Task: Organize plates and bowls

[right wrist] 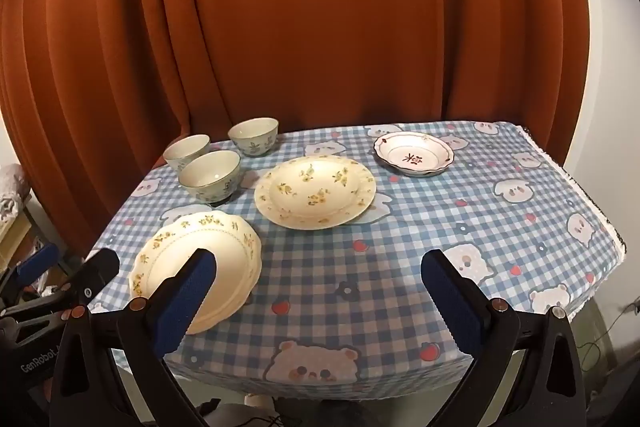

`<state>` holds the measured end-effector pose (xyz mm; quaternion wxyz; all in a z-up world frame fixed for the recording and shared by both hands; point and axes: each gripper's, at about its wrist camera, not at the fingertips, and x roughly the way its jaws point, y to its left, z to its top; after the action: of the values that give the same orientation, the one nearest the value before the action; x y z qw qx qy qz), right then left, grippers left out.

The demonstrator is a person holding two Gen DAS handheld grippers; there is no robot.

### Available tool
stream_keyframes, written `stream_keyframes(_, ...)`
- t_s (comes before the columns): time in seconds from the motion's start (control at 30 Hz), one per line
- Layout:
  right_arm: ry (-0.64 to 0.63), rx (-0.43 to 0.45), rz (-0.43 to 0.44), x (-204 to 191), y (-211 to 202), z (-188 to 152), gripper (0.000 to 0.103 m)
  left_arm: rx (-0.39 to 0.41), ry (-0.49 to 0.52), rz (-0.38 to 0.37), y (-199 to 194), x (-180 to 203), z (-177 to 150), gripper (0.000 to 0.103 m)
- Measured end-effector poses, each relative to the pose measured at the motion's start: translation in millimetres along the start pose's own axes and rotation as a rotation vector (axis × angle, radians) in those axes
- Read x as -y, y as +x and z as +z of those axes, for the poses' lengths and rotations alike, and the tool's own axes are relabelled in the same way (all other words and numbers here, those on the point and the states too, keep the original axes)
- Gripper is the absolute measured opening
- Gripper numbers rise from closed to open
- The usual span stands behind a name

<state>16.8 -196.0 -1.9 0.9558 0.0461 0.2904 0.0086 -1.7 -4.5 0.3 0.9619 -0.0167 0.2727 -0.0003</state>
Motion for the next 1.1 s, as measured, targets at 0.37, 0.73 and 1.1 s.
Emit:
stream_keyframes(0.37, 0.027, 0.001, -0.028, -3.8, -4.6, 8.1, 0.103, -0.028, -0.009, -0.019, -0.6, -1.1, 6.9, 0.103)
stream_keyframes(0.73, 0.029, 0.003, -0.045, 1.3, -8.1, 6.5, 0.103, -0.025, -0.004, -0.016, 2.3, 0.6, 9.3, 0.103)
stream_keyframes(1.1, 0.019, 0.024, -0.058, -0.2, -10.0, 8.4, 0.103, -0.017, 0.0, -0.006, 4.4, -1.6, 10.8, 0.103)
